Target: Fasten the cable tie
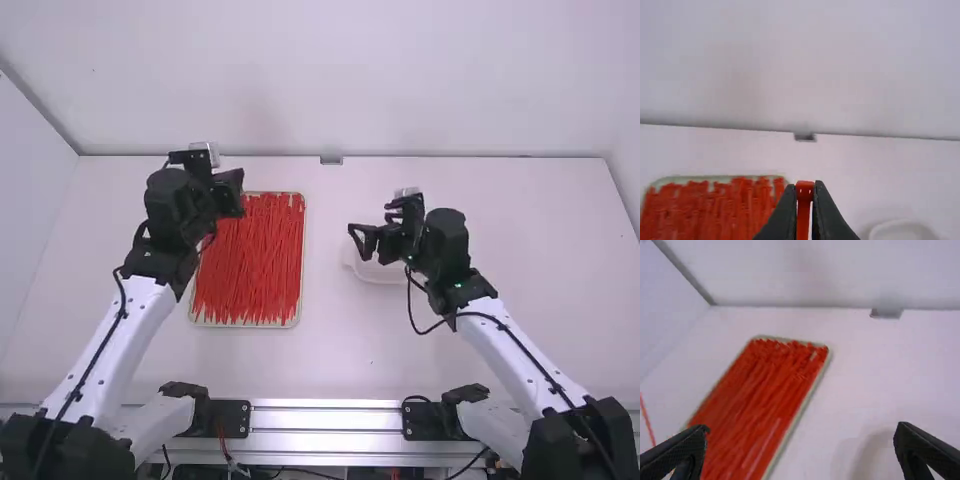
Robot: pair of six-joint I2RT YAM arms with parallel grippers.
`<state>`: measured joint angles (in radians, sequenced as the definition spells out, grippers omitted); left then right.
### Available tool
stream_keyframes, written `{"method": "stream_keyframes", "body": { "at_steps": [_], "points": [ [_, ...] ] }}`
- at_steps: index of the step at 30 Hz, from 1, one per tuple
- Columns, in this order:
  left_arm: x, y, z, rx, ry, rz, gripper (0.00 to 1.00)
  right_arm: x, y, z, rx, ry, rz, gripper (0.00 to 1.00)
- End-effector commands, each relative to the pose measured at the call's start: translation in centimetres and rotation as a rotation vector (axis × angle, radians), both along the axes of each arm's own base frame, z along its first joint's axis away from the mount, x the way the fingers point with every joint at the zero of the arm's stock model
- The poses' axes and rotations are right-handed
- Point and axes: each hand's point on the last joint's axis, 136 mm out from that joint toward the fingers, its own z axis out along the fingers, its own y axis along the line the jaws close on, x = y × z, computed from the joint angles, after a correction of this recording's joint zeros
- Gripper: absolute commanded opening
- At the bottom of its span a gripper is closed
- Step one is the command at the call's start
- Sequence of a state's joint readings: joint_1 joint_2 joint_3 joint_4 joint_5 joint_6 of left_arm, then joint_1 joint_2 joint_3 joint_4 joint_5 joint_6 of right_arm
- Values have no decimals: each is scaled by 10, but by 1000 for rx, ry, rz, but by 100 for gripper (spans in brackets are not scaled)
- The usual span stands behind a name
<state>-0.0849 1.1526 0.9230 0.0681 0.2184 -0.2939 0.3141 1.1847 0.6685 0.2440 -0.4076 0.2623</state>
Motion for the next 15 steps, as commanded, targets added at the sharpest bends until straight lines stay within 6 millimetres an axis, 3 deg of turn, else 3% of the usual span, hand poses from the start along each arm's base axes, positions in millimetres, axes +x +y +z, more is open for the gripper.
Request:
{"method": "stream_keyframes", "body": {
  "at_steps": [1,15],
  "points": [
    [-10,-22,7,-87,-23,-120,2,-2,17,25,73,-25,52,98],
    [-25,-92,32,-125,-161,-301,2,-28,70,64,138,-191,204,99]
  ]
}}
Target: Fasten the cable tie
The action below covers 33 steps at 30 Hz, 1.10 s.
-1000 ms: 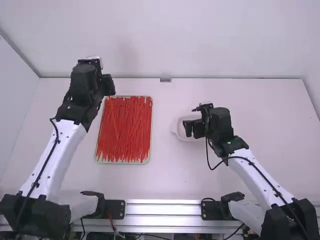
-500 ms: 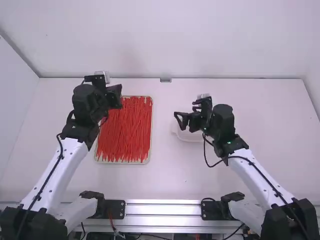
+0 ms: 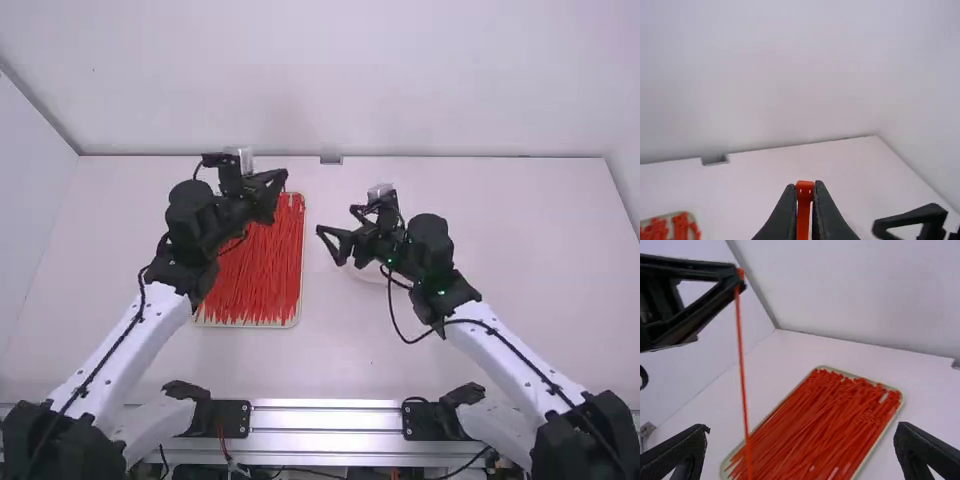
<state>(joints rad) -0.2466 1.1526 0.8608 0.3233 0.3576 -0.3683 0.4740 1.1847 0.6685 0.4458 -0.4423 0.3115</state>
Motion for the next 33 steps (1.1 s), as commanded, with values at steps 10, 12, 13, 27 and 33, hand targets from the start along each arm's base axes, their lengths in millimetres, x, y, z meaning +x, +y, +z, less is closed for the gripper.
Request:
{"method": "stream_keyframes", "body": {
  "at_steps": [10,12,13,27,33],
  "points": [
    [-14,-38,14,-63,-38,-100,2,2,17,25,21,-81,-59,100],
    [-17,-43,17,-66,-52,-113,2,1,18,26,20,-85,-65,99],
    [-19,-46,19,-72,-57,-121,2,1,19,26,19,-89,-72,100],
    [-28,-59,22,-93,-58,-179,2,6,15,26,0,-109,-104,56],
    [-28,-59,22,-104,-49,-178,2,6,15,26,0,-109,-102,33]
  ]
}}
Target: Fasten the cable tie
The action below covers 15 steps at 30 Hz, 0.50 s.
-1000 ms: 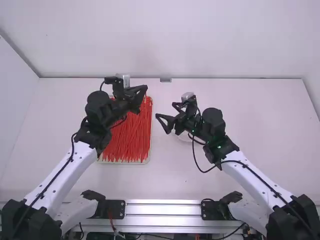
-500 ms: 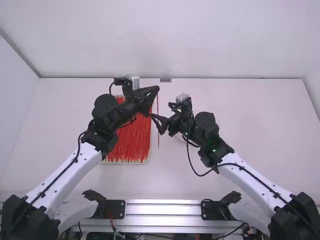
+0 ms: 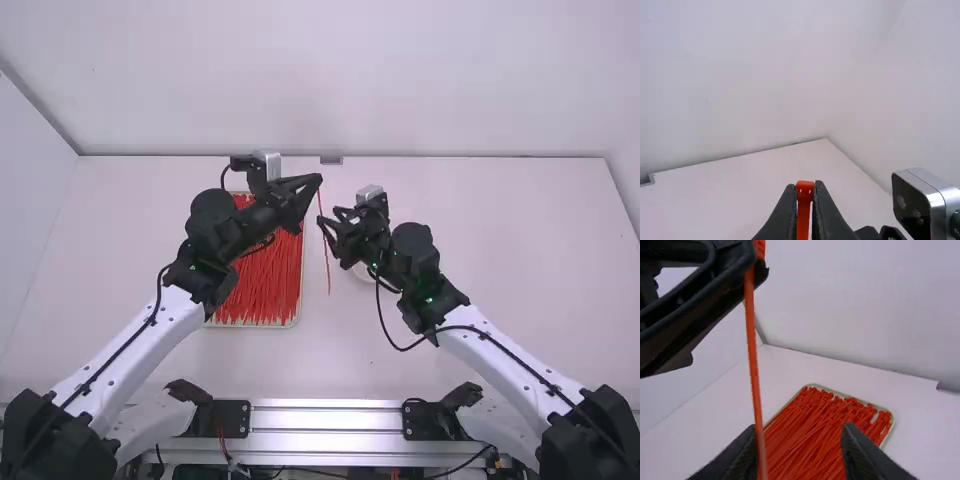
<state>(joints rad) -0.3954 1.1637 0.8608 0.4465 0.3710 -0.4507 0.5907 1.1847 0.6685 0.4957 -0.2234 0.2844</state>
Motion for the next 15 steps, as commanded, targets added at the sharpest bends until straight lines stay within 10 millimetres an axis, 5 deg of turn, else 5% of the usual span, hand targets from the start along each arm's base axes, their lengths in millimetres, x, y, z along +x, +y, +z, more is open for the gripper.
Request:
{"method": "stream_keyframes", "body": {
  "at_steps": [1,7,14,15],
  "points": [
    [-2,-3,-2,-3,4,-17,2,4,2,16,19,-30,-5,29],
    [-2,-3,-2,-3,5,-18,2,6,1,16,19,-31,-11,1],
    [-2,-3,-2,-3,5,-17,6,5,1,16,17,-32,-10,0],
    [-1,-2,-2,-3,5,-11,20,6,1,16,16,-33,-10,0]
  ]
}}
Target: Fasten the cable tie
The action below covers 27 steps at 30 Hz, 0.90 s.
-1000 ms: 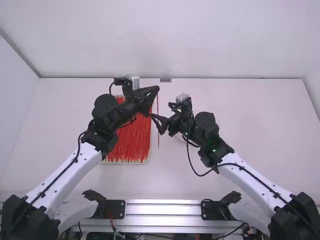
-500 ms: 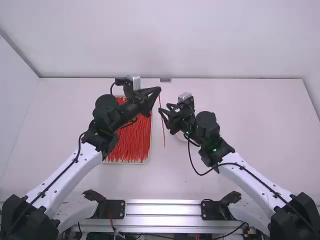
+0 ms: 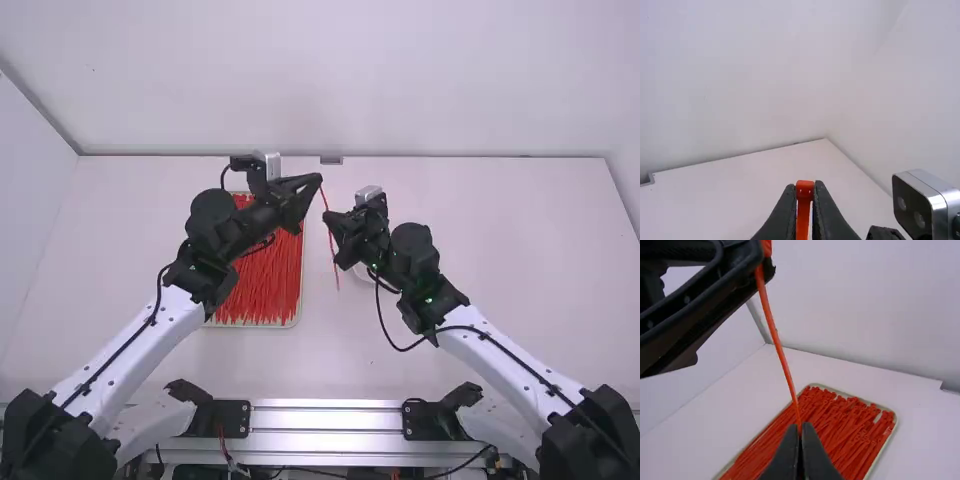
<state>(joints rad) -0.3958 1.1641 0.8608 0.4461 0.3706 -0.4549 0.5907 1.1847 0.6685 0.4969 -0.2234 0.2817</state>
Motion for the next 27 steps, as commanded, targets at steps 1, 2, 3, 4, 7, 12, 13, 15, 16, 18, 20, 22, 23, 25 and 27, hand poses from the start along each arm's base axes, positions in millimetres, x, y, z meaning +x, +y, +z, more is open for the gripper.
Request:
{"method": "stream_keyframes", "body": {
  "at_steps": [1,2,3,4,7,12,13,15,16,18,20,22,23,25,27],
  "points": [
    [-1,-2,-2,2,-2,-11,29,6,0,16,17,-30,-13,0],
    [-1,-2,-2,14,-13,-8,36,8,-3,16,18,-30,-19,0],
    [-1,-1,-1,19,-20,-6,41,9,-4,16,18,-30,-16,0],
    [0,0,-2,23,-22,-2,44,9,-5,16,19,-29,-12,0],
    [0,1,0,40,-44,-1,59,11,-11,17,25,-26,10,0],
    [0,2,2,72,-81,4,74,12,-19,17,35,-21,58,0],
    [1,4,3,84,-96,7,81,11,-21,19,41,-28,83,0],
    [1,6,6,94,-117,-5,86,6,-22,23,39,-51,143,0],
    [1,7,8,93,-120,-10,89,4,-22,25,41,-65,170,0],
    [1,14,16,90,-139,-35,98,-5,-25,34,50,-112,258,0],
    [0,20,22,90,-154,-61,99,-8,-30,39,59,-137,298,0],
    [-4,27,31,93,-183,-115,99,-12,-36,45,65,-172,338,0],
    [-5,29,33,94,-190,-125,99,-13,-37,47,65,-178,344,0],
    [-15,32,45,99,-251,-220,99,-17,-42,55,78,-212,378,0],
    [-26,32,56,102,-310,-302,99,-18,-47,62,100,-223,390,0]
  ]
}}
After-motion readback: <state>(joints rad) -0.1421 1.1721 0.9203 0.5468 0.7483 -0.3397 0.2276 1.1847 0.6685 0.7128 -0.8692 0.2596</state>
